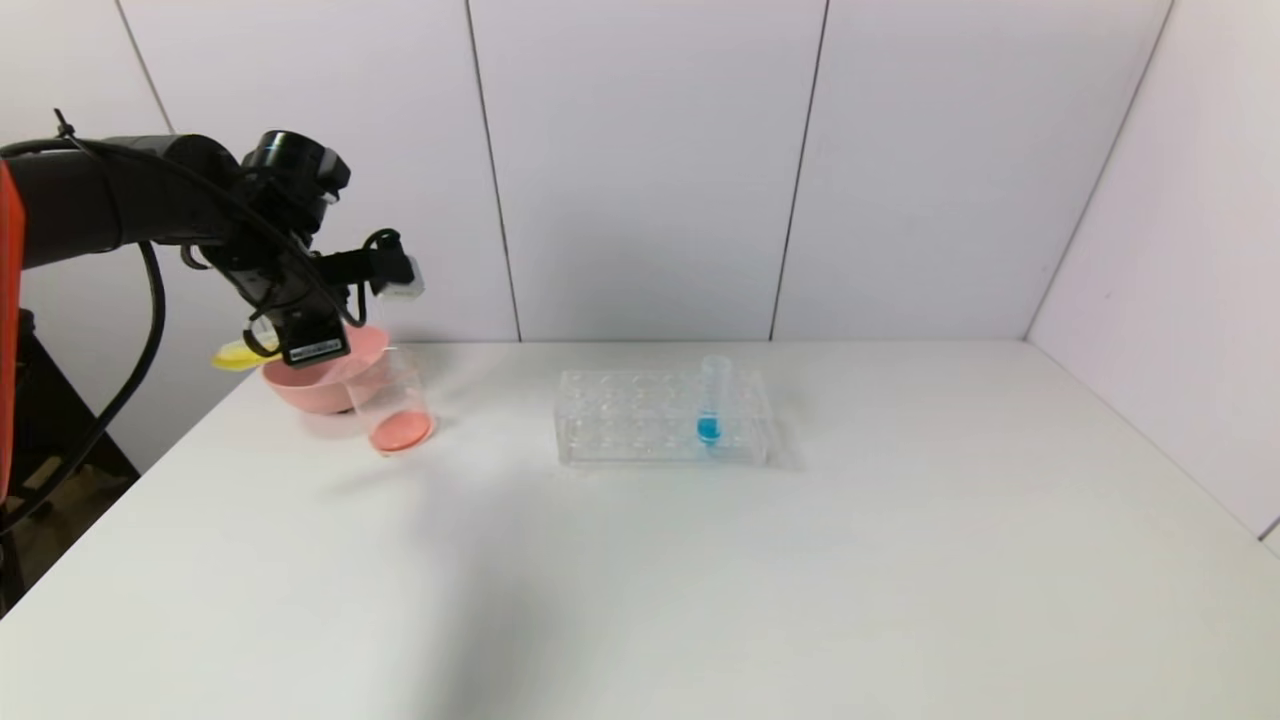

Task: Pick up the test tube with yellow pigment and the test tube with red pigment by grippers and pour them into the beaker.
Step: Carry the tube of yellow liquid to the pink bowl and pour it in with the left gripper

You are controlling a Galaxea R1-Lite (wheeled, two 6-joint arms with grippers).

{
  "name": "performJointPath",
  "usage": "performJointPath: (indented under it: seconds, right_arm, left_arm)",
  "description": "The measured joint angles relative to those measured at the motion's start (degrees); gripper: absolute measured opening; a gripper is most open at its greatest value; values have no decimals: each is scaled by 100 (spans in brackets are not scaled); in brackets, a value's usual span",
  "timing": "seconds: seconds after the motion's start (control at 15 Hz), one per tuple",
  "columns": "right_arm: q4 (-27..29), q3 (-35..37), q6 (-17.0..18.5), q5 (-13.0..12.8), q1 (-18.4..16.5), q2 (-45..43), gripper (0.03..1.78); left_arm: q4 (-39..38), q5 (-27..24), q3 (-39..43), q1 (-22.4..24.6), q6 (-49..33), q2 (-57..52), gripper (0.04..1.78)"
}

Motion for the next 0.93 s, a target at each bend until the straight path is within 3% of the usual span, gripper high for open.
performJointPath:
  seconds: [0.2, 0.93]
  right_arm:
    - [-2, 0, 0, 2, 0, 0, 171]
    - [-2, 0, 0, 0, 0, 0, 171]
  left_arm:
    - [-26, 640, 0, -48, 49, 85, 46]
    - [101, 2186, 12, -452, 156, 277, 46]
